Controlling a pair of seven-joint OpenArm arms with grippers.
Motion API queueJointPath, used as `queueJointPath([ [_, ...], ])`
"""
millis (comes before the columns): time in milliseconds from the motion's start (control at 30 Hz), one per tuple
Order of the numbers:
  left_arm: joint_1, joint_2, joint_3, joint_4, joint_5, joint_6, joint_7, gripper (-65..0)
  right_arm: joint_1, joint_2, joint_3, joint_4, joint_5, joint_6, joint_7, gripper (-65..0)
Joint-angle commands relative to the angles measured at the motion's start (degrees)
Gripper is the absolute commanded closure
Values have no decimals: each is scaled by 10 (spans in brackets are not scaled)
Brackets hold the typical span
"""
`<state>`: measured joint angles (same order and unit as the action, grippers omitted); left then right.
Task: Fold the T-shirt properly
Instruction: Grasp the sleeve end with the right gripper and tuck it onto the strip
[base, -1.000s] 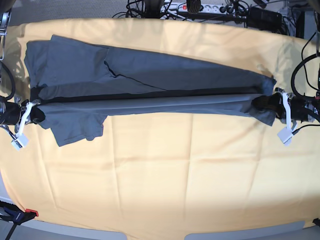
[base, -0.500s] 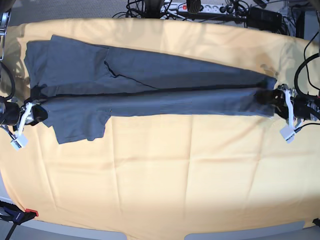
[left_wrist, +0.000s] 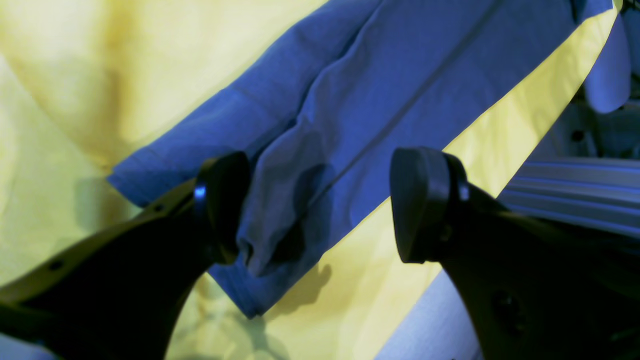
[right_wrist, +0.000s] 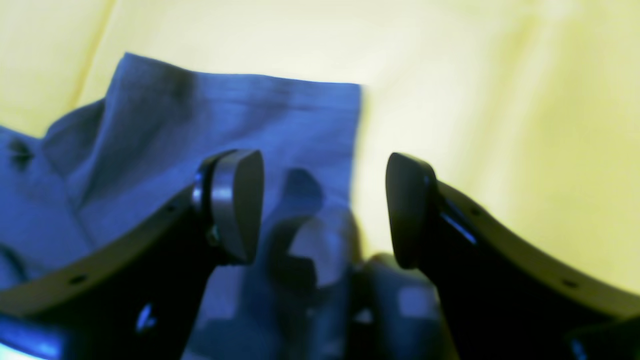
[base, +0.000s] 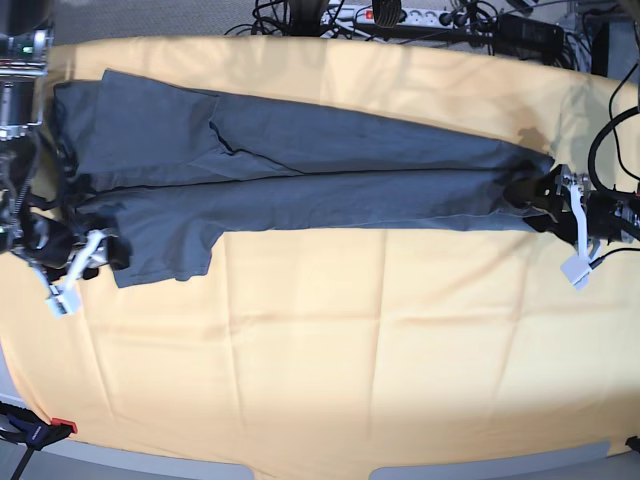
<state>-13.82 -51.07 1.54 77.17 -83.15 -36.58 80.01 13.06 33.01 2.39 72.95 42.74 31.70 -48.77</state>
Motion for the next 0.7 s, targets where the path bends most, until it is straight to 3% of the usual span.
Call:
queueJointPath([
  [0, -11, -14, -7, 5, -10, 2, 0, -451, 16, 3, 6, 2, -17, -18, 26, -405],
  [133, -11, -15, -7, 5, -9, 2, 0, -451, 16, -32, 6, -28, -103, -104, 52, -405],
  [200, -11, -15, -7, 5, -9, 2, 0, -451, 15, -43, 6, -41, -113, -118, 50, -405],
  [267, -11, -15, -7, 4, -9, 2, 0, -451, 15, -52, 6, -54, -102, -104, 45, -405],
  [467, -11, -14, -7, 4, -8, 2, 0, -451, 16, -66, 6, -65, -17, 11, 17, -388],
  [533, -11, -15, -7, 4, -7, 2, 0, -451, 20, -66, 6, -65, -11, 34, 16, -289],
  [633, -11, -14, -7, 4, -8, 2, 0, -451, 33, -64, 7, -64, -10, 56, 16, -47],
  [667, -11, -14, -7, 4, -8, 2, 0, -451, 38, -63, 7, -64, -9, 63, 16, 0],
])
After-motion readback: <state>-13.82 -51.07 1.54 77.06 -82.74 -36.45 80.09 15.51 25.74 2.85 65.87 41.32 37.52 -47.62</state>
